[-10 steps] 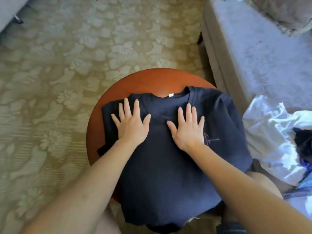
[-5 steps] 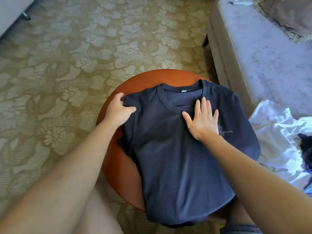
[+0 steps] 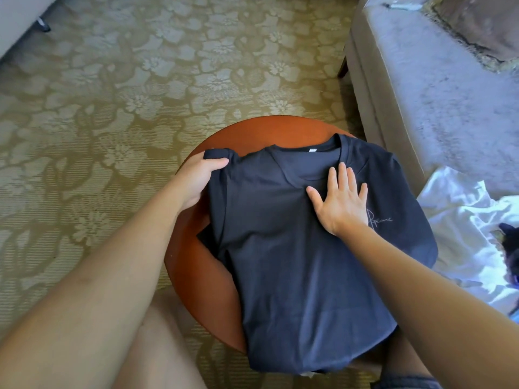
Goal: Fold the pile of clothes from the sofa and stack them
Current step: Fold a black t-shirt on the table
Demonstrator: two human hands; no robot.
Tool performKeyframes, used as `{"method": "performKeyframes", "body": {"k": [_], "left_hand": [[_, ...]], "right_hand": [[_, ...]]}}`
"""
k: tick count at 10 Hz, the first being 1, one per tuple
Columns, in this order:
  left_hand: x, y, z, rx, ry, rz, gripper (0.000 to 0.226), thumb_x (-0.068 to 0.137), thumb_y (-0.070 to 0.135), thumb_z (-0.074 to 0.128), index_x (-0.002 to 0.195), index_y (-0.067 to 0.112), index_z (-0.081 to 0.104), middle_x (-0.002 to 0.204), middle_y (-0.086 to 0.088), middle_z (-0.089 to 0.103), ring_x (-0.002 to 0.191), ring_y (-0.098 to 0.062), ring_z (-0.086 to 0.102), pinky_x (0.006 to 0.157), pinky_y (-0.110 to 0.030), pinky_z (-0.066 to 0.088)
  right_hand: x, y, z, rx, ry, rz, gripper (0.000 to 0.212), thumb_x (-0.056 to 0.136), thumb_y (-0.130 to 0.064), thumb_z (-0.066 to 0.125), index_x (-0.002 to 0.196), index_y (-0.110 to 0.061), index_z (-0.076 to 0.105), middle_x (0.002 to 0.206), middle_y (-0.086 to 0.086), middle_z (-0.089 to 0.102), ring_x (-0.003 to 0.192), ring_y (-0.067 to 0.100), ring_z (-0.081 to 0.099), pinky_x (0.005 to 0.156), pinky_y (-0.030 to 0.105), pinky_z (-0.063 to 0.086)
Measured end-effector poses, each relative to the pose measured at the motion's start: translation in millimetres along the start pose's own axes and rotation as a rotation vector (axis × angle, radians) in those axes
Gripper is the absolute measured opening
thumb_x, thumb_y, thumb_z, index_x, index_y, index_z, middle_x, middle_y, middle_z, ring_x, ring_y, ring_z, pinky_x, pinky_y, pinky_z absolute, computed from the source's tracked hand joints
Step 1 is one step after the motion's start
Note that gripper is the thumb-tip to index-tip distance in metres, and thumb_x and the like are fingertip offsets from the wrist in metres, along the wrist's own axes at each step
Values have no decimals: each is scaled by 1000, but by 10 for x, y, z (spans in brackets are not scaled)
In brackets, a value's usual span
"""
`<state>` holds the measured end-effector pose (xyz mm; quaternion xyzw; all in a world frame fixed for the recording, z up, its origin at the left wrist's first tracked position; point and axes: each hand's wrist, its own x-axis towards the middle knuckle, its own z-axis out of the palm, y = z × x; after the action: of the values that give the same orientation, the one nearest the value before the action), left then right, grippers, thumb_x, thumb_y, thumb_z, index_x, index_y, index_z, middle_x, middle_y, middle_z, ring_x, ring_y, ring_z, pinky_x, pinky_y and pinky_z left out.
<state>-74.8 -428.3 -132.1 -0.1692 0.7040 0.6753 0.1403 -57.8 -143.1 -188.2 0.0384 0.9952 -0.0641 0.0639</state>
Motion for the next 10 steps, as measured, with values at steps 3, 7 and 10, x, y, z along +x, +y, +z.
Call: {"method": "performKeyframes", "body": {"k": [3, 7, 10], "left_hand": [[-146, 123, 91, -286, 49, -117, 34, 87, 18, 53, 116, 7, 67, 111, -6, 72, 113, -26, 63, 98, -35, 46], [-172, 47, 531, 638, -107, -26, 74, 91, 27, 60, 153, 34, 20, 151, 3, 37, 136, -20, 39, 109, -36, 35], [-178, -154, 452, 500, 175, 73, 11, 90, 26, 65, 91, 16, 71, 93, 0, 71, 94, -22, 65, 80, -32, 48]], "right_hand": [[-11, -2, 3, 9, 4, -2, 80, 95, -65, 19, 154, -13, 11, 163, 4, -2, 149, 20, -5, 119, 51, 4], [12, 12, 11, 10, 4, 1, 81, 94, -66, 18, 154, -14, 11, 163, 4, -2, 150, 21, -5, 119, 51, 3], [11, 26, 14, 15, 6, -8, 80, 94, -66, 18, 154, -15, 11, 163, 4, -2, 150, 21, -5, 119, 51, 3]]}}
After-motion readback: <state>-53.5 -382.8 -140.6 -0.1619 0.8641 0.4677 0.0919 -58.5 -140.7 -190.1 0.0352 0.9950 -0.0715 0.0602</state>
